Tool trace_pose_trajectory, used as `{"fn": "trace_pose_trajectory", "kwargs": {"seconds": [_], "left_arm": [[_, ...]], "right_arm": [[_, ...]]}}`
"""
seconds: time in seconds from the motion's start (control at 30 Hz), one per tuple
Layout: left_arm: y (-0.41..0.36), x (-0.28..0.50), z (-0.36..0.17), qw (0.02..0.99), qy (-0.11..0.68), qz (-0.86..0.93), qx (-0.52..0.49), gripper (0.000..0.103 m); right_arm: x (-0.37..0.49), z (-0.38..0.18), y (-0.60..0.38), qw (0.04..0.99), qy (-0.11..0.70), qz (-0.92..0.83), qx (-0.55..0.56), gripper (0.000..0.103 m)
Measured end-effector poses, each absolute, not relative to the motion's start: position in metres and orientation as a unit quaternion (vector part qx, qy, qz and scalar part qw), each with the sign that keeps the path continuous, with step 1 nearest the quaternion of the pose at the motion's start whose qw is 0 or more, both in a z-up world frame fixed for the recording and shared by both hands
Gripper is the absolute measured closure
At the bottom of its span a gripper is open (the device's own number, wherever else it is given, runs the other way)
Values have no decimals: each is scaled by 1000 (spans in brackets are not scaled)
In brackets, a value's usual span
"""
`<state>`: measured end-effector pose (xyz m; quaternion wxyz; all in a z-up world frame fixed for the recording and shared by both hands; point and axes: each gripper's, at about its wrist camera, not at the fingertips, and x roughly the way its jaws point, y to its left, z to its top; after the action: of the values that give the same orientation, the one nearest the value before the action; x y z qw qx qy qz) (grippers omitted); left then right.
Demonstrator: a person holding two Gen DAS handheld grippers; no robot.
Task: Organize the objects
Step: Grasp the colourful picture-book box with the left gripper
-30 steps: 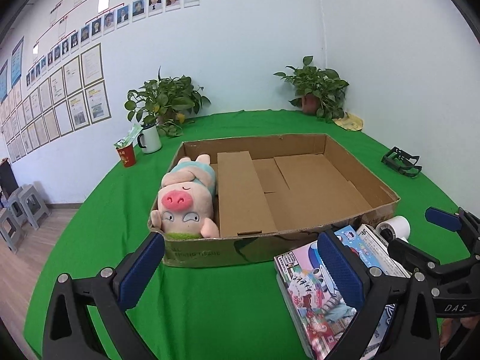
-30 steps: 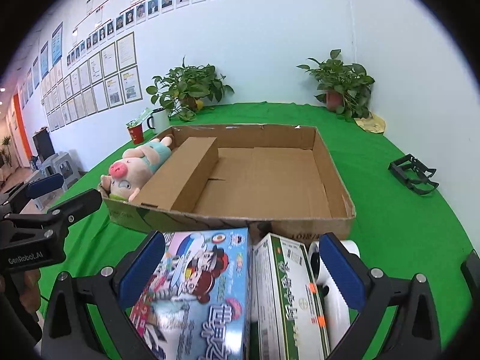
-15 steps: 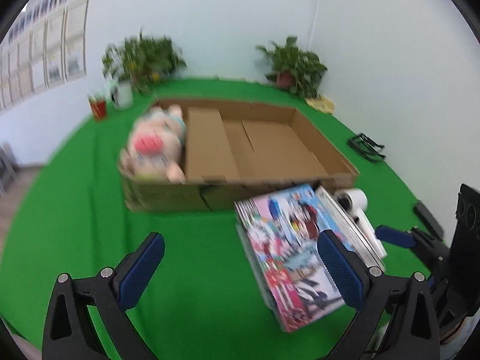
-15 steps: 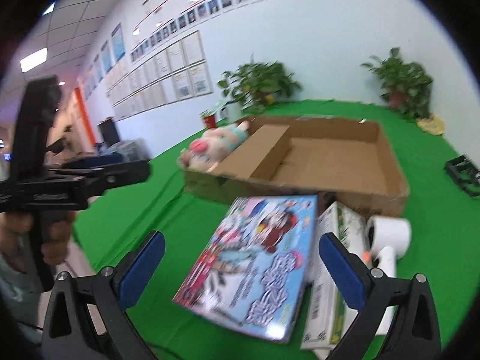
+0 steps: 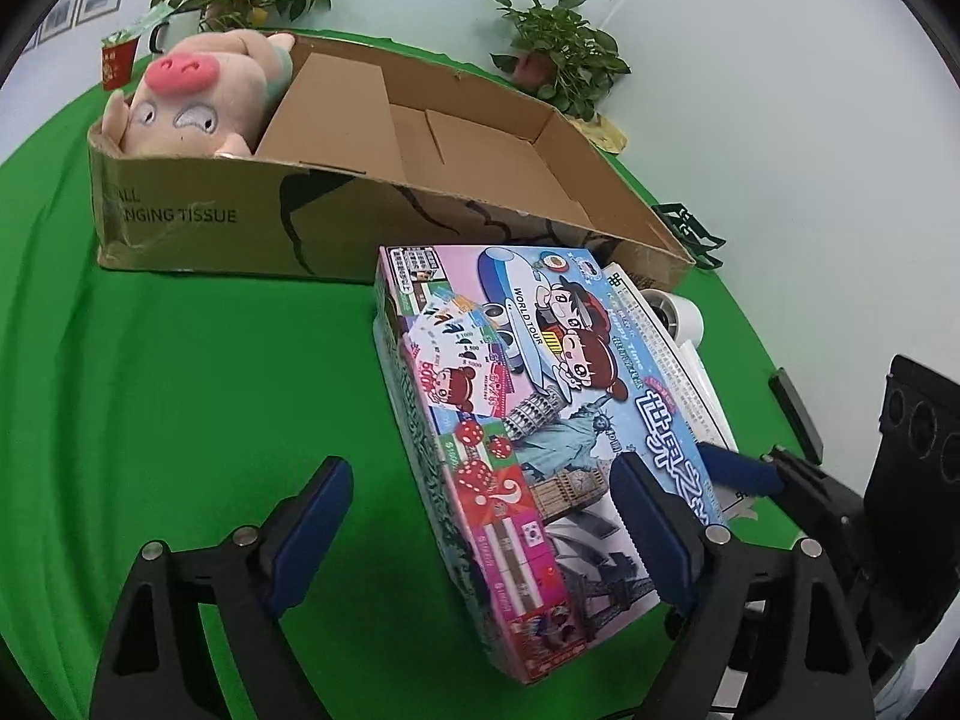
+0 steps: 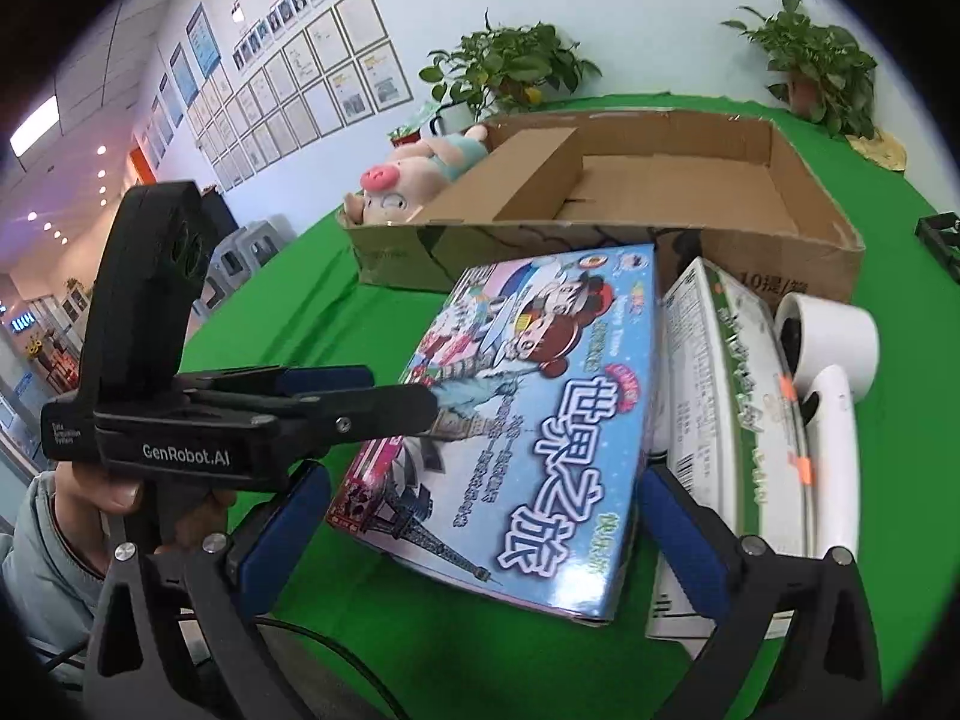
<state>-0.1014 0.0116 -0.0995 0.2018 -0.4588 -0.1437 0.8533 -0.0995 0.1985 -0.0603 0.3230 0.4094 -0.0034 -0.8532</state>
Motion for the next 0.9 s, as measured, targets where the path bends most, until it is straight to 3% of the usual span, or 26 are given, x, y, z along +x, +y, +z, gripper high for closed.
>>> {"fn": "trace_pose_trajectory", "kwargs": {"seconds": [0.27, 0.37, 0.5, 0.67, 0.9], "left_arm": [[-13, -107, -95, 230, -169, 848, -446, 17], [-20, -117, -101, 244, -193, 831, -460, 26], [-19, -120, -102, 243, -186, 832, -463, 26], [-19, -114, -106, 255, -194, 820, -474, 32], [-19, -90, -111, 270, -197, 802, -495, 32]], "right_arm": [[-87, -62, 175, 384, -7, -825, 414, 1], [-89, -61, 176, 374, -17, -829, 415, 1], [-99, -62, 186, 350, -51, -831, 428, 1], [-109, -70, 181, 326, -49, -829, 452, 11], [-100, -75, 184, 307, -15, -831, 464, 18]]}}
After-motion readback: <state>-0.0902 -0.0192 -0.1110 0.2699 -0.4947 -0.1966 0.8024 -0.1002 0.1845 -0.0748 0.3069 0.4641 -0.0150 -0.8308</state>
